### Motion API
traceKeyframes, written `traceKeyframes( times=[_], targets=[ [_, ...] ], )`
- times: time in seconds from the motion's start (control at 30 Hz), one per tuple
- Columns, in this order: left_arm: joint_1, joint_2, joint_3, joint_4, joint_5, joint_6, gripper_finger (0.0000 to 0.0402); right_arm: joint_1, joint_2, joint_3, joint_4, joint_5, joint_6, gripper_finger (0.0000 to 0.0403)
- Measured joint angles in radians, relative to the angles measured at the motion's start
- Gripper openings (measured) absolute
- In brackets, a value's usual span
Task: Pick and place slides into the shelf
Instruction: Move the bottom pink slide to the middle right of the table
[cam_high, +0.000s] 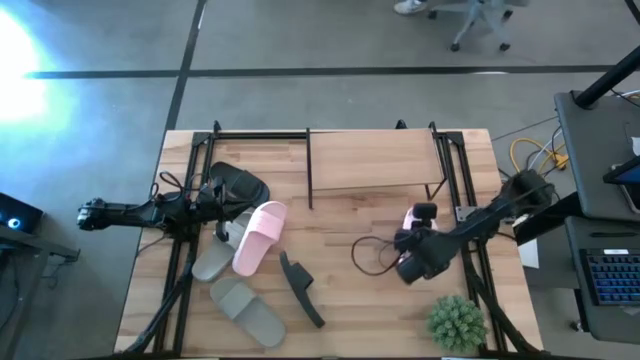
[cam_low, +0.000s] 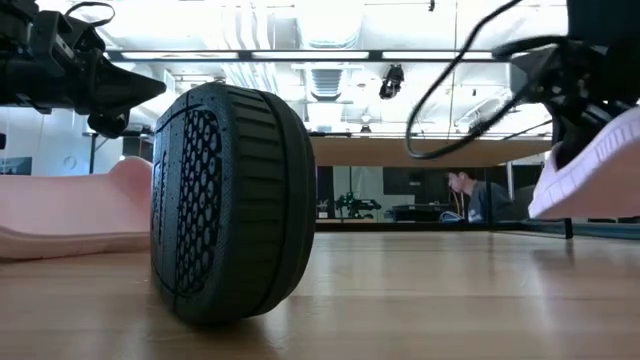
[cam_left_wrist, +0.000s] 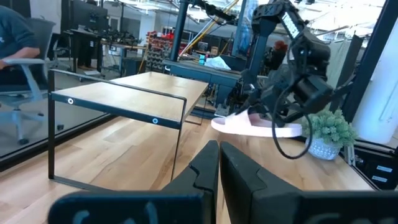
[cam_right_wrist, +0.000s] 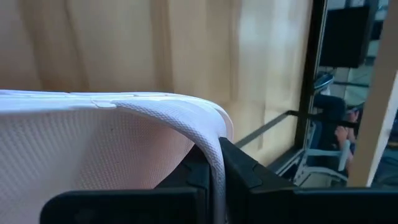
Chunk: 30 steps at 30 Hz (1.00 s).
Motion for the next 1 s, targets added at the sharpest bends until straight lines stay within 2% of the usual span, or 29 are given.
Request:
traceKeyframes(
  times=[0.23,0.53,0.8,1.0],
  targets=[
    [0.000,-0.001,0.000,0.000,0.000,0.000,0.0001,-0.013,-0.076,-0.108,0.165,-0.023,-0.160,0.0013],
    [0.000,0.000,0.000,0.000,0.000,0.000,0.0001,-0.107,-0.031,-0.113,0.165,-0.017,-0.160,0.0013],
    [0.000,-0.001,0.000,0.000,0.000,0.000,0.0001,-0.140,0.016,-0.107,0.163,-0.033,-0.115,0.0014],
    [0.000,-0.001,0.000,0.000,0.000,0.000,0.0001,-0.145,0.041,-0.109,0.154,-0.063,-0.062,0.0058]
  ],
)
